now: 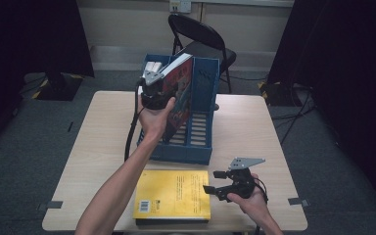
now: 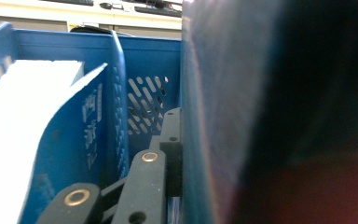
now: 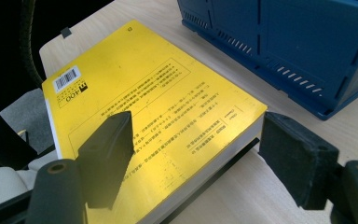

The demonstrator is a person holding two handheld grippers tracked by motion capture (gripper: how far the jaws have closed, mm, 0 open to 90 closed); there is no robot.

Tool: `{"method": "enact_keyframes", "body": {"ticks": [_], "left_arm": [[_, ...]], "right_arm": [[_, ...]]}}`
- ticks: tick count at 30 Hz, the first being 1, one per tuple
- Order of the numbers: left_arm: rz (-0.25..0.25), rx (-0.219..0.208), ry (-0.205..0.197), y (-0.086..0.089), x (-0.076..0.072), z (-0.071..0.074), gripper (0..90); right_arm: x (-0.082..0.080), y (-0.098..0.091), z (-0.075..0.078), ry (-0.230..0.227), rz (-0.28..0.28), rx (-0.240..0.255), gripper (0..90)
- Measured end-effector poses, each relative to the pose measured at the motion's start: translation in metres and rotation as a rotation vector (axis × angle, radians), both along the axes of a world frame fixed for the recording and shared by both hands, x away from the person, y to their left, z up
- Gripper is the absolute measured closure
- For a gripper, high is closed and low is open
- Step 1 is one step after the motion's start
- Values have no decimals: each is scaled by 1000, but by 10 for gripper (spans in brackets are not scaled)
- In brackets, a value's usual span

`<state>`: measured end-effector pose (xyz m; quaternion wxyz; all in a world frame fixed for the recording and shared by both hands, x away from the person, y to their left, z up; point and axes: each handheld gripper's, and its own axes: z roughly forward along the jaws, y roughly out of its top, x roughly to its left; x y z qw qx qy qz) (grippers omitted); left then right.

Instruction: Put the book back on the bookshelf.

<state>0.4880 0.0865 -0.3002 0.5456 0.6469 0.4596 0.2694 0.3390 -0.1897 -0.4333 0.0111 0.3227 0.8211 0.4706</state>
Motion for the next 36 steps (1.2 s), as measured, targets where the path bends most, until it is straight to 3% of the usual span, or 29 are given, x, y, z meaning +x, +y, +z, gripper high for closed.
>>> {"method": "enact_keyframes", "body": {"ticks": [2, 5, 8, 13, 16, 20, 24, 25, 36], "left_arm": [[-5, 24, -8, -7, 1, -3, 745], [-9, -3, -3, -7, 5, -10, 745], [-13, 23, 3, -5, 5, -18, 745], [-26, 15, 31, 0, 4, -33, 744], [-47, 42, 30, 0, 1, -38, 744], [-57, 38, 53, 4, 0, -44, 743], [-71, 72, 98, 3, 2, -52, 742], [-76, 65, 94, 5, 1, -54, 742], [-134, 111, 130, 11, -4, -51, 727]], "right_arm": [[1, 1, -2, 6, 6, -8, 258], [1, 4, -5, 13, 13, -20, 258], [0, 5, -5, 11, 23, -24, 259], [1, 6, -8, 20, 24, -33, 259], [1, 7, -8, 20, 27, -38, 259], [0, 7, -8, 21, 26, -40, 258], [1, 7, -8, 19, 23, -44, 257], [1, 7, -8, 23, 21, -46, 257], [1, 9, -10, 30, 14, -62, 261]]}}
